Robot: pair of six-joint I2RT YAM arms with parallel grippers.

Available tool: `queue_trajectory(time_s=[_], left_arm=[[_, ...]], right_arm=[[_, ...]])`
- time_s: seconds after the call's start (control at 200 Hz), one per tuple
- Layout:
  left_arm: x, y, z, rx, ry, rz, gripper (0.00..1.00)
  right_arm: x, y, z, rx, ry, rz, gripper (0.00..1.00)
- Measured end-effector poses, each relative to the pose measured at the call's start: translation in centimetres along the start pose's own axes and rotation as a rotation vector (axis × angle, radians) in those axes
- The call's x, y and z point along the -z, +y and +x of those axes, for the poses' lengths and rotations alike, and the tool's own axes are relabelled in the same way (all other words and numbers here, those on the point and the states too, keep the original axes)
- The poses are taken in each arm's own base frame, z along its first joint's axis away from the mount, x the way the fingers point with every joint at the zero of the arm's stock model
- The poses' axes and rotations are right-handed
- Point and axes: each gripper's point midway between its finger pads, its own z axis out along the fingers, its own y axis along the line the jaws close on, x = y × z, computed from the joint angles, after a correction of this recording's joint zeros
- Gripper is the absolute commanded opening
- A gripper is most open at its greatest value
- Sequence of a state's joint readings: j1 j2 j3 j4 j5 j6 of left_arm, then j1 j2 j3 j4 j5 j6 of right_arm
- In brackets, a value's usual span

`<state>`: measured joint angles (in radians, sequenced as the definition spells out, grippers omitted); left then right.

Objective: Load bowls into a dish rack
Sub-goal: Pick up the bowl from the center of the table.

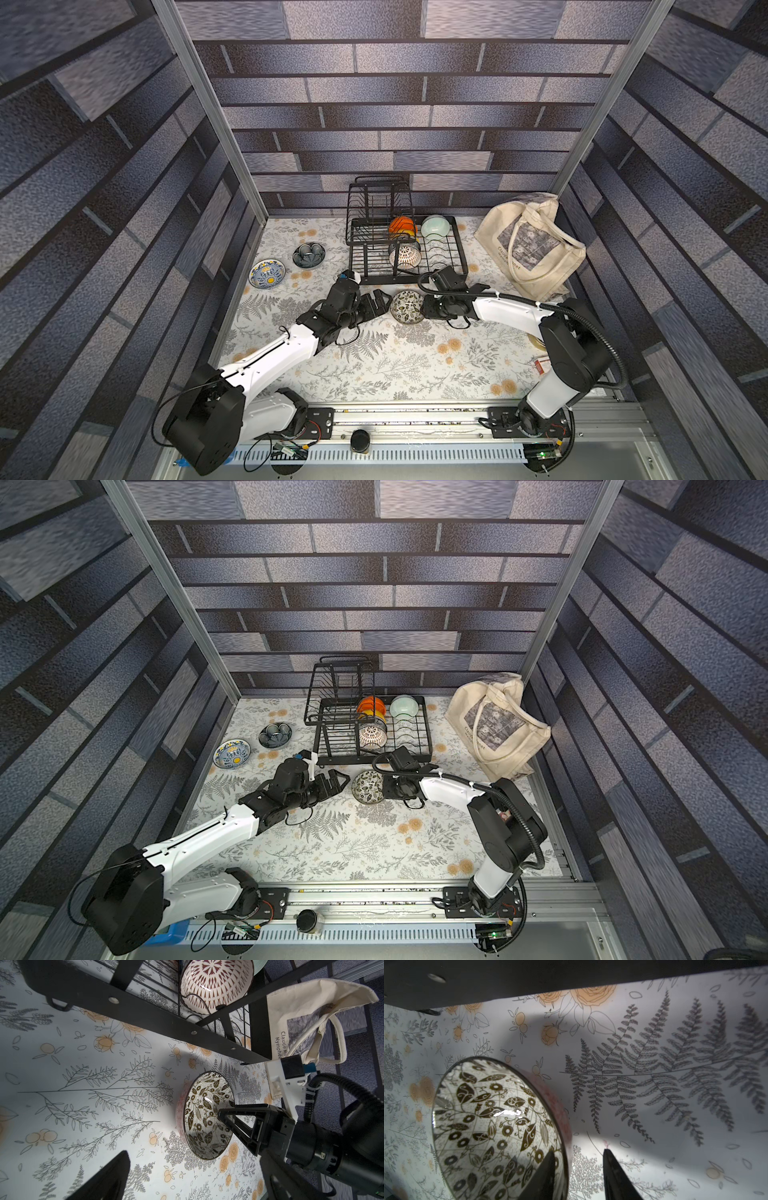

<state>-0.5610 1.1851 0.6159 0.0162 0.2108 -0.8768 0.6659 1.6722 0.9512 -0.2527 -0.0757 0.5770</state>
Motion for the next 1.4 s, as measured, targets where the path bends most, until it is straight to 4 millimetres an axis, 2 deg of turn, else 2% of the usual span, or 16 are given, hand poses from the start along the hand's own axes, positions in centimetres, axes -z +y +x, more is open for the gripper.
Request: queue_trajectory(time_s=[0.19,0.306,0.366,0.481,0.651,0.757,0.837,0.977,1.092,1.167,1.283,1.398], left_arm=[[-1.0,0.5,0.8,0.003,0.029,-0.018,1.00],[-1.8,0.1,2.2,-0.021,0.068,-0.030,1.00],[-2.3,-0.4,2.8,-0.041,0.085,-0.039,1.00],[-3.2,-2.0,3.4,-0.086,0.098,-0.044,0.99],[-4.2,-4.6,3.1,-0.138,0.077,-0.040,0.95],[-4.6,-5.1,2.7,-0.151,0.064,-0.049,0.86],[-4.9,-5.7,2.2,-0.160,0.048,-0.051,0.77],[-4.8,-6.8,1.4,-0.183,0.010,-0.059,0.63],[-5.3,-7.8,1.3,-0.219,-0.002,-0.062,0.46],[-5.6,-8.3,1.5,-0.237,-0.006,-0.069,0.38],[-6.0,-8.6,1.7,-0.259,-0.007,-0.077,0.25],[-6.2,-8.5,1.3,-0.263,-0.032,-0.098,0.15]], right_arm=[[-0.3,0.0,-0.4,-0.001,-0.014,0.010,0.08],[0.0,-0.3,-0.8,0.007,-0.034,0.032,0.00],[0.4,-0.6,-1.0,0.012,-0.048,0.049,0.00],[2.4,-0.7,-2.1,0.023,-0.115,0.070,0.00],[6.9,0.0,-4.3,0.031,-0.260,0.061,0.00],[8.9,0.3,-5.0,0.030,-0.319,0.052,0.00],[9.6,0.2,-5.1,0.029,-0.340,0.054,0.00],[9.9,-0.2,-4.5,0.021,-0.335,0.061,0.00],[10.1,-0.2,-4.2,0.018,-0.337,0.061,0.00],[10.2,0.0,-4.1,0.013,-0.340,0.055,0.00],[10.5,0.0,-4.2,-0.002,-0.350,0.052,0.00],[10.6,-0.2,-4.1,-0.013,-0.348,0.059,0.06]])
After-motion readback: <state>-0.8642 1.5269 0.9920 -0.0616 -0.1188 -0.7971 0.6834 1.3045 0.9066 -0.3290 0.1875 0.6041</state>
